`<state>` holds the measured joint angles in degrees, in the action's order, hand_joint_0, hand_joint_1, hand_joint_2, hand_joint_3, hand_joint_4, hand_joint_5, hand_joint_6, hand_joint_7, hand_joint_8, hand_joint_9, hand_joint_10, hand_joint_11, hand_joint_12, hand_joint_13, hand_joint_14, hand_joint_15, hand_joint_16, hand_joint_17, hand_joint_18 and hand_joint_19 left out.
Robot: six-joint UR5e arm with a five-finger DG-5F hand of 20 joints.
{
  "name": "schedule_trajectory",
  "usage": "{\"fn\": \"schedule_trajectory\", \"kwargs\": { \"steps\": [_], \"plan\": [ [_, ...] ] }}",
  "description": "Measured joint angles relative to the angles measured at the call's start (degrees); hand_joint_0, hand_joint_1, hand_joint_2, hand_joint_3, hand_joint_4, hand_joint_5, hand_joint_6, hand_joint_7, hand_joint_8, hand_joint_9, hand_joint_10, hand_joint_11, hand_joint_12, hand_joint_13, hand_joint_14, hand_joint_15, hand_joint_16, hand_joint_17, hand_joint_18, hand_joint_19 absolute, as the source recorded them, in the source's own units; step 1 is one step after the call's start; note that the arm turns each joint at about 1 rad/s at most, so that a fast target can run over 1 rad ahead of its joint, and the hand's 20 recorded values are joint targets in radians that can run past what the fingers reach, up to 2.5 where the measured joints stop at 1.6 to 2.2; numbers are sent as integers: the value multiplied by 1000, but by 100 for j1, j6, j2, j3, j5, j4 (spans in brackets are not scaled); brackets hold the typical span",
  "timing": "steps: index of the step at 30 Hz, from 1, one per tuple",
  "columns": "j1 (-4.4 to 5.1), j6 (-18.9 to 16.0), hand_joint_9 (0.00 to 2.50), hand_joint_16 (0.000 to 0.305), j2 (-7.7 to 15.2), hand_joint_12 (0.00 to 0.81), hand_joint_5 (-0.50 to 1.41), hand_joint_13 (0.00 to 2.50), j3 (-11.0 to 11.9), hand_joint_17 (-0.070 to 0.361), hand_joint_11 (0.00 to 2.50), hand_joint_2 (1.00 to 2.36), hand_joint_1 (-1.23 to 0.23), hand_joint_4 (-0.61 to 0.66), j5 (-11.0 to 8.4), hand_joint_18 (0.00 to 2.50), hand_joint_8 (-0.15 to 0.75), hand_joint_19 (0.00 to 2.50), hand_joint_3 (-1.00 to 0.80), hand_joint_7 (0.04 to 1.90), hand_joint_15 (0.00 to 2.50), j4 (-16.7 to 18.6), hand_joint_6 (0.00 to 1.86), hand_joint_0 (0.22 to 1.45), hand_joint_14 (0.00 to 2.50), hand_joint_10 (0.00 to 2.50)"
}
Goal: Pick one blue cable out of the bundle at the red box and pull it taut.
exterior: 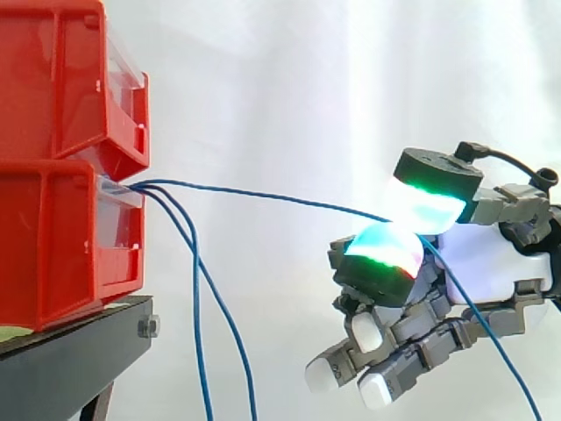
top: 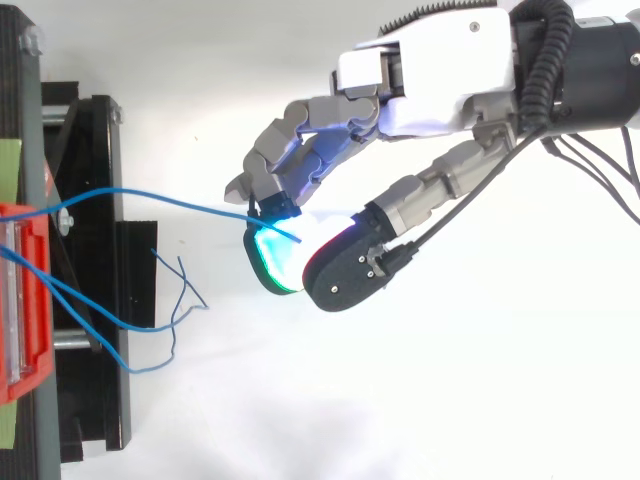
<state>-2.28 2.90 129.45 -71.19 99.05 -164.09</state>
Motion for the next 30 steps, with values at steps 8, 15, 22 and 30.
{"fn": "schedule_trajectory", "kwargs": {
  "steps": [8, 15, 22, 30],
  "plan": [
    [0, 0, 770, 58, 0, 392, -154, 390, 0, 131, 542, 1024, -815, -15, 0, 389, 252, 141, 47, 1292, 88, 0, 904, 631, 2, 11],
    [0, 0, 788, 59, 0, 394, -151, 406, 0, 133, 539, 1023, -818, -21, 0, 391, 256, 134, 55, 1277, 88, 0, 906, 632, 3, 12],
    [0, 0, 801, 59, 0, 393, -150, 409, 0, 133, 545, 1022, -819, -21, 0, 388, 254, 123, 54, 1277, 86, 1, 905, 631, 2, 13],
    [1, 0, 804, 59, -3, 392, -150, 411, 0, 134, 535, 1022, -819, -19, 0, 387, 253, 124, 52, 1279, 87, 0, 904, 632, 2, 13]
  ]
}}
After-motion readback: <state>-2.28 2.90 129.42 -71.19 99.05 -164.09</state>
